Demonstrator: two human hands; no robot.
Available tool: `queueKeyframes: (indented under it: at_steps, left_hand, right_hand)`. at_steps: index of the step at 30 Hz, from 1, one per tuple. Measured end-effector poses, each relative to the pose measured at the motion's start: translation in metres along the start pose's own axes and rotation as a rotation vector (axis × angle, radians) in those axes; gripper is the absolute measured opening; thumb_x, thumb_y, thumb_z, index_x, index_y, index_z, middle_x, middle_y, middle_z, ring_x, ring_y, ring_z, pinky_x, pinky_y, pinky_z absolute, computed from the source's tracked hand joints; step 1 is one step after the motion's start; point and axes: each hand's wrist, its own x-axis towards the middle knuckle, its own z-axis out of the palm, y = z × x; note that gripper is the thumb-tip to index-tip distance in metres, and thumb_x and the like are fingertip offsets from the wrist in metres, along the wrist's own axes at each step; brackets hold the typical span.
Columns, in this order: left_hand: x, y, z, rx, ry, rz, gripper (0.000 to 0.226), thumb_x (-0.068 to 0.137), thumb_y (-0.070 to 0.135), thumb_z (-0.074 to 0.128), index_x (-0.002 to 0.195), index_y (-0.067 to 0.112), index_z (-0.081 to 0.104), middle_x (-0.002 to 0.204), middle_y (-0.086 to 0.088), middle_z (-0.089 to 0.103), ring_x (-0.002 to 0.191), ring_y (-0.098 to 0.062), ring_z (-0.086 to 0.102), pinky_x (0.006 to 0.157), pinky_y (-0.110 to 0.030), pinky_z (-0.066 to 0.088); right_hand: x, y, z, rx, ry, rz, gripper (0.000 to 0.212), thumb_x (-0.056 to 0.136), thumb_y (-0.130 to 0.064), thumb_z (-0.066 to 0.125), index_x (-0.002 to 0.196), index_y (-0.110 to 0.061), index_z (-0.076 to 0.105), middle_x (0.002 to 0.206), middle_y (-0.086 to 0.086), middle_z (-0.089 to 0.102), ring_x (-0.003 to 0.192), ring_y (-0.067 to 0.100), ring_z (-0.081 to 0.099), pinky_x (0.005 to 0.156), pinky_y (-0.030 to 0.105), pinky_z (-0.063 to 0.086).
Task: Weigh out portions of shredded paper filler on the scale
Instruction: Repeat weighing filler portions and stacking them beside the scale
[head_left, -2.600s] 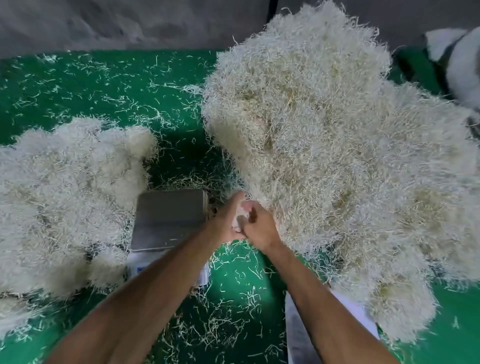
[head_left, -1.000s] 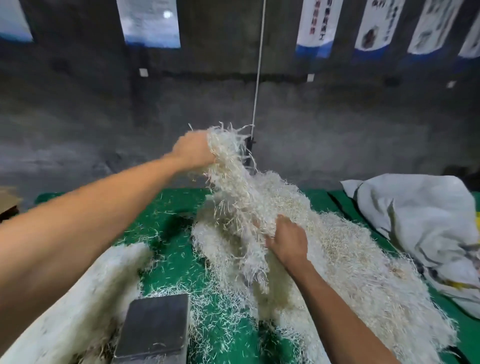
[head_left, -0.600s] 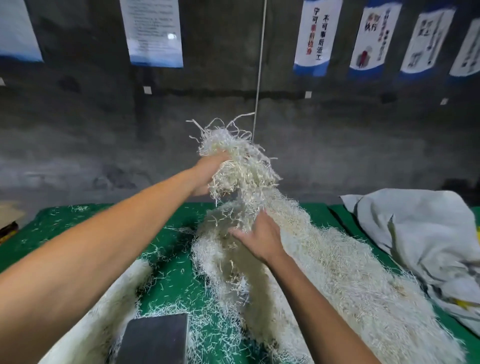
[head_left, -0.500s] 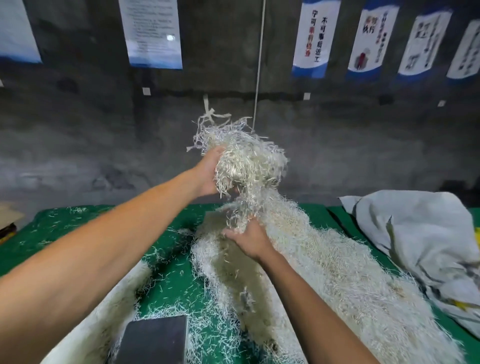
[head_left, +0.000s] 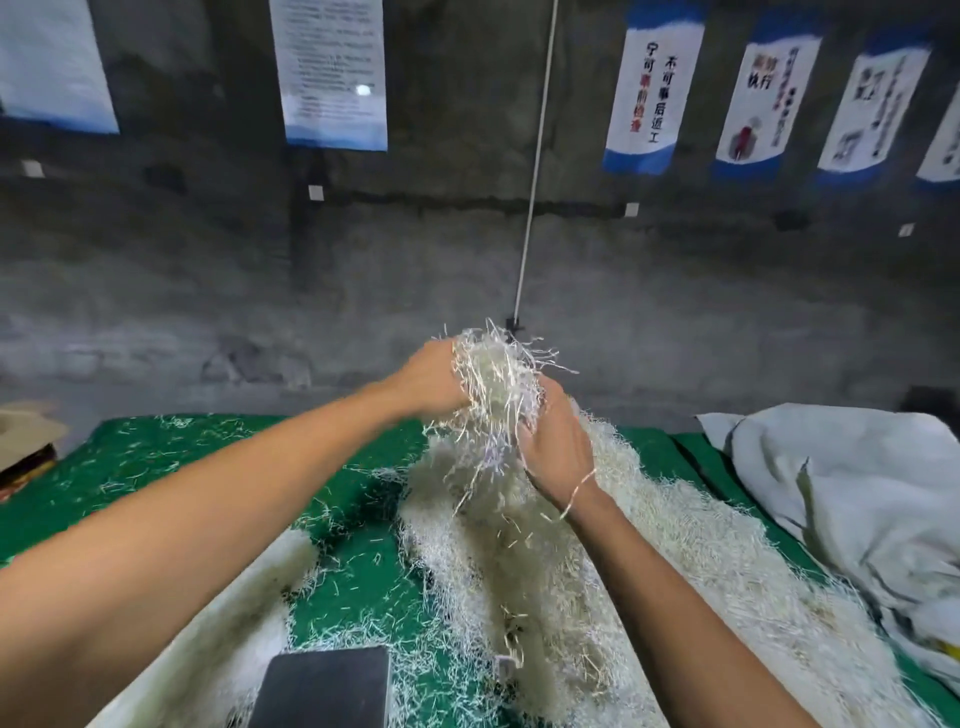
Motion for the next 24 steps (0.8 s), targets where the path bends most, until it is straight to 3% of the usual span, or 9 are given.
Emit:
queueKeyframes:
  at_steps: [3, 5, 7, 9, 11, 15, 17, 20, 24]
  left_hand:
    - [0.015, 0.001, -0.026, -0.035, 0.142, -0.004, 0.007, 0.077, 0.002, 0.063, 0.079, 0.008, 0.060, 0.077, -0.008, 0.068, 0.071, -0.026, 0.067, 0.068, -0.043, 0.061]
    - [0.023, -0.004, -0.024, -0.004, 0.214, -0.105, 0.011, 0.076, -0.005, 0.059, 0.076, 0.007, 0.061, 0.075, -0.011, 0.067, 0.070, -0.027, 0.066, 0.063, -0.045, 0.060]
    - [0.029, -0.011, -0.018, -0.070, 0.284, -0.337, 0.027, 0.083, -0.006, 0.057, 0.107, 0.003, 0.065, 0.089, -0.008, 0.066, 0.086, -0.025, 0.065, 0.069, -0.036, 0.059]
    - [0.029, -0.021, -0.016, -0.446, 0.321, -0.645, 0.052, 0.097, 0.015, 0.057, 0.146, 0.003, 0.044, 0.127, -0.010, 0.061, 0.111, -0.026, 0.057, 0.090, -0.031, 0.051]
    - [0.016, -0.023, -0.002, -1.014, 0.276, -0.797, 0.067, 0.102, 0.033, 0.048, 0.159, 0.010, 0.020, 0.160, -0.014, 0.033, 0.139, -0.032, 0.042, 0.116, -0.041, 0.036]
    - [-0.007, -0.021, 0.037, -1.444, 0.339, -0.870, 0.069, 0.106, 0.033, 0.038, 0.161, 0.009, 0.002, 0.168, -0.015, 0.007, 0.152, -0.035, 0.017, 0.125, -0.048, 0.018]
    - [-0.011, -0.022, 0.044, -1.484, 0.413, -0.956, 0.070, 0.106, 0.027, 0.038, 0.160, 0.008, -0.001, 0.168, -0.017, 0.002, 0.152, -0.037, 0.016, 0.125, -0.049, 0.018]
    - [-0.014, -0.030, 0.046, -1.487, 0.455, -0.998, 0.069, 0.105, 0.024, 0.038, 0.160, 0.005, 0.000, 0.167, -0.020, 0.003, 0.152, -0.039, 0.018, 0.124, -0.050, 0.019]
    - [-0.014, -0.028, 0.048, -1.460, 0.430, -0.953, 0.070, 0.102, 0.028, 0.034, 0.160, 0.008, 0.001, 0.167, -0.018, 0.005, 0.152, -0.038, 0.018, 0.123, -0.054, 0.020]
  right_hand:
    - [-0.028, 0.031, 0.027, -0.192, -0.312, 0.060, 0.030, 0.099, -0.022, 0.054, 0.129, -0.019, 0.050, 0.078, -0.006, 0.057, 0.070, 0.019, 0.062, 0.063, 0.035, 0.056]
    - [-0.036, 0.043, 0.040, -0.175, -0.282, 0.098, 0.025, 0.097, -0.022, 0.054, 0.121, -0.019, 0.053, 0.069, -0.006, 0.056, 0.061, 0.015, 0.059, 0.052, 0.028, 0.047]
    - [-0.042, 0.049, 0.048, -0.204, -0.238, 0.122, 0.030, 0.093, -0.025, 0.055, 0.122, -0.017, 0.053, 0.063, -0.008, 0.051, 0.053, 0.004, 0.047, 0.045, 0.023, 0.030]
    - [-0.055, 0.056, 0.055, -0.217, -0.241, 0.150, 0.037, 0.092, -0.022, 0.057, 0.128, -0.017, 0.052, 0.062, -0.010, 0.047, 0.053, -0.001, 0.041, 0.045, 0.020, 0.024]
    - [-0.073, 0.063, 0.063, -0.220, -0.287, 0.182, 0.045, 0.095, -0.021, 0.056, 0.139, -0.017, 0.047, 0.066, -0.009, 0.048, 0.056, 0.000, 0.043, 0.046, 0.018, 0.028]
    - [-0.101, 0.069, 0.077, -0.169, -0.300, 0.263, 0.045, 0.094, -0.021, 0.052, 0.138, -0.019, 0.045, 0.063, -0.006, 0.050, 0.055, 0.007, 0.046, 0.052, 0.028, 0.038]
    - [-0.107, 0.074, 0.074, -0.144, -0.266, 0.266, 0.033, 0.094, -0.031, 0.050, 0.124, -0.018, 0.053, 0.065, -0.007, 0.050, 0.056, 0.005, 0.044, 0.056, 0.027, 0.043]
    - [-0.114, 0.085, 0.067, -0.224, -0.280, 0.176, 0.050, 0.096, -0.050, 0.042, 0.132, -0.019, 0.056, 0.068, -0.011, 0.049, 0.060, 0.000, 0.044, 0.056, 0.020, 0.034]
    - [-0.122, 0.089, 0.061, -0.104, -0.179, 0.178, 0.072, 0.099, -0.068, 0.017, 0.120, -0.022, 0.068, 0.073, -0.007, 0.059, 0.068, 0.012, 0.056, 0.074, 0.032, 0.052]
